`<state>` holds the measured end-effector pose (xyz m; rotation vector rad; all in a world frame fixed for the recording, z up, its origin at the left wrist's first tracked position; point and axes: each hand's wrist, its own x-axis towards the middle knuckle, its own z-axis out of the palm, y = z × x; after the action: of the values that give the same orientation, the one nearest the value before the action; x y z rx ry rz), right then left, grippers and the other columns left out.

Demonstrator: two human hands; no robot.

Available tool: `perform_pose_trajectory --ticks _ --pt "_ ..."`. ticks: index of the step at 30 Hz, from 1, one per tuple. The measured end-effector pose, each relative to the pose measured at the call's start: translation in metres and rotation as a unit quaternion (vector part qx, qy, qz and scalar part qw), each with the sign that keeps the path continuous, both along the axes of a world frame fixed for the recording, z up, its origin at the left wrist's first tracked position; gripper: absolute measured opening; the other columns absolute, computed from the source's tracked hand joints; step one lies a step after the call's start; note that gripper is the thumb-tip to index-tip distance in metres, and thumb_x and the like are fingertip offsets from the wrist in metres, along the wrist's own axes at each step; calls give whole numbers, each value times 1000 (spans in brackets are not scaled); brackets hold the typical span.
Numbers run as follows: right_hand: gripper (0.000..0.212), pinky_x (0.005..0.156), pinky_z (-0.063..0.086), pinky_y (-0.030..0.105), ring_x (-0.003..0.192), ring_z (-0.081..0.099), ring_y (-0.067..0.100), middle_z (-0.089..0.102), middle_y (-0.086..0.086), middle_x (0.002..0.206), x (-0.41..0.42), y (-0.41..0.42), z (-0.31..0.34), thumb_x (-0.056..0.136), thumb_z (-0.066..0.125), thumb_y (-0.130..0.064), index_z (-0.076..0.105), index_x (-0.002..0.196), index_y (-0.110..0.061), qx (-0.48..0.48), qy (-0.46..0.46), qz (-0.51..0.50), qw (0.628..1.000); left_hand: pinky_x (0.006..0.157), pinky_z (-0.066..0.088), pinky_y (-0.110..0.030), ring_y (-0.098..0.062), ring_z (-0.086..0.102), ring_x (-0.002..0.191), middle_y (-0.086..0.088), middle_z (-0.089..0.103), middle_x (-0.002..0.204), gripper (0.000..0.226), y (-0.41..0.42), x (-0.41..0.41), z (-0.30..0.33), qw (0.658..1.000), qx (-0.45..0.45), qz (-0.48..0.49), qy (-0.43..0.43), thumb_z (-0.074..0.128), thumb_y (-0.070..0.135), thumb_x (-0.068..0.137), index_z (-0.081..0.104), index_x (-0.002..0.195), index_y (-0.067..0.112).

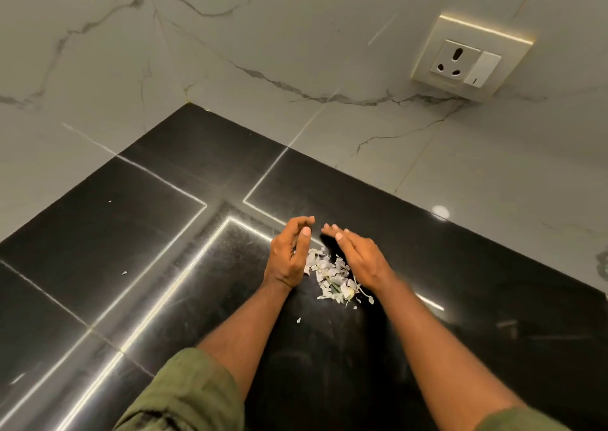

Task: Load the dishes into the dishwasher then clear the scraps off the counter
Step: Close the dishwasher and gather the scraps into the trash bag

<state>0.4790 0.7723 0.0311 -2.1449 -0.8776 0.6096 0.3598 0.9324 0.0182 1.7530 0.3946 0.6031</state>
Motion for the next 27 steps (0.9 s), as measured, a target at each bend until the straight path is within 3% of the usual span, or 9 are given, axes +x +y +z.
perform_pose_trajectory --ticks 3,7,10,13,15,18,22,24,27 --pt "35 119 34 22 137 46 -13 59 -31 141 -43 -28 5 111 39 -46 64 134 -53 31 3 -21 999 91 60 -52 -21 72 105 2 73 114 40 1 -1 -2 1000 -17 -19 13 42 48 108 67 131 26" --pt "36 120 40 31 136 52 -6 65 -23 138 -78 -56 11 110 43 -40 70 133 -40 76 27 -61 995 111 50 -44 -5 60 132 10 69 136 45 -3 -7 2 993 55 -95 53 41 49 107 69 134 27" --pt "35 120 41 35 137 54 -1 65 -20 140 -91 -69 9 111 45 -28 68 139 -29 148 52 -111 981 118 43 -42 -3 58 132 11 69 135 46 -17 -20 8 976 112 -155 102 40 51 106 70 134 29" --pt "38 123 38 42 142 50 3 61 -16 147 -101 -79 3 111 45 -24 63 144 -24 207 58 -173 961 113 48 -38 -2 62 127 14 72 129 50 -32 -42 13 969 114 -178 123 36 56 106 71 131 32" --pt "43 124 35 45 147 45 5 55 -13 153 -107 -82 0 109 46 -28 57 150 -23 215 33 -199 955 108 51 -38 -4 66 122 12 74 125 49 -39 -55 14 975 51 -188 109 34 52 108 72 129 29" --pt "54 128 26 40 155 33 11 40 -7 165 -127 -86 0 107 49 -27 41 159 -16 193 -83 -163 964 115 46 -45 -18 65 128 -1 74 129 49 -46 -68 11 980 -122 -141 65 32 40 111 72 128 16" --pt "53 124 34 45 153 39 21 44 3 163 -171 -82 -2 104 58 -16 47 155 -6 192 -199 73 958 125 34 -43 -23 58 136 -14 68 136 62 -42 -84 12 919 -393 31 -30 30 53 109 65 129 6" --pt "46 121 38 44 150 42 18 48 4 160 -194 -73 -12 105 57 -16 53 150 -7 170 -229 194 939 124 34 -39 -25 57 137 -17 66 138 67 -38 -93 10 893 -440 73 -63 25 56 108 64 129 5" --pt "40 123 36 41 151 40 12 48 -1 160 -206 -59 -26 109 52 -23 59 147 -14 130 -250 251 926 123 35 -40 -29 58 136 -22 65 138 72 -35 -106 9 873 -466 111 -96 23 58 108 63 129 1"
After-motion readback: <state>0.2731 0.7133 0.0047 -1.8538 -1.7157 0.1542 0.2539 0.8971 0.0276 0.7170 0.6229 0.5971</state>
